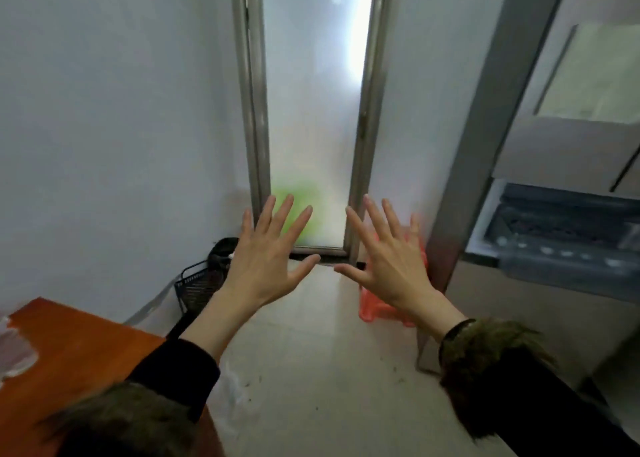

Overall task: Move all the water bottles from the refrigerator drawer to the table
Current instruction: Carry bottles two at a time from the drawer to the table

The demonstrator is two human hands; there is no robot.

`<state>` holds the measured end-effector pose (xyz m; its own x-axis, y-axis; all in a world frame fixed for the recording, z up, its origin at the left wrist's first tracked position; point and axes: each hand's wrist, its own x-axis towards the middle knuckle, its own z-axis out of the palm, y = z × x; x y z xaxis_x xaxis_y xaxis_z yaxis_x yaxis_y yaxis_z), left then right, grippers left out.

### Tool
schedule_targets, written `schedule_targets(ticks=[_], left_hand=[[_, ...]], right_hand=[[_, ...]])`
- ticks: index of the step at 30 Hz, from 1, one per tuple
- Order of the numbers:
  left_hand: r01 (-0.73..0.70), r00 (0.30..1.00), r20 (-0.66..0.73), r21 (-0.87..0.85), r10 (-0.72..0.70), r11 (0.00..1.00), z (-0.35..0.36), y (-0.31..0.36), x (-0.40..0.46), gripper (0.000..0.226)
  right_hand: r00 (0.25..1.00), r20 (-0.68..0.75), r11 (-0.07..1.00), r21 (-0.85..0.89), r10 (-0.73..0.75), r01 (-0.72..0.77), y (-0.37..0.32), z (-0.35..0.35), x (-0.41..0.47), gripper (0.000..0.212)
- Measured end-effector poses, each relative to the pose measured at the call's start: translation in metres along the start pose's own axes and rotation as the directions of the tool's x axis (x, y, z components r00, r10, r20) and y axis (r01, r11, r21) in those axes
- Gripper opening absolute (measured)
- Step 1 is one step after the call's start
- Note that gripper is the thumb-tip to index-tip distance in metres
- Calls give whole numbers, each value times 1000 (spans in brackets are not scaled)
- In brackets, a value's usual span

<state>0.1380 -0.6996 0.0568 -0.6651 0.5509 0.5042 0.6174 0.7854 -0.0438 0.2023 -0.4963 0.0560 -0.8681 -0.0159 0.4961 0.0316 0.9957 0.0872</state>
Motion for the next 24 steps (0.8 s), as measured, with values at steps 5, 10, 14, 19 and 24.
schedule_targets(ticks=[5, 10, 14, 19, 24], left_hand=[[-175, 984, 6, -82, 177, 981, 33, 106, 65, 74], [-287, 957, -6, -166, 290, 943, 75, 201, 122, 73], [-334, 940, 3, -206, 341, 920, 121, 269, 170, 75], [-352, 926, 44, -250, 374, 902, 176, 346, 233, 75], [-384, 902, 89, -280, 422, 880, 217, 412, 293, 79]], right_hand=[[984, 43, 982, -86, 172, -168, 98, -12, -44, 88], [938, 58, 929, -167, 343, -329, 197, -13, -76, 84], [901, 76, 888, -221, 428, -403, 277, 2, -90, 82], [858, 108, 844, -278, 502, -459, 379, 22, -88, 82], [830, 114, 817, -294, 546, -497, 466, 42, -92, 82]])
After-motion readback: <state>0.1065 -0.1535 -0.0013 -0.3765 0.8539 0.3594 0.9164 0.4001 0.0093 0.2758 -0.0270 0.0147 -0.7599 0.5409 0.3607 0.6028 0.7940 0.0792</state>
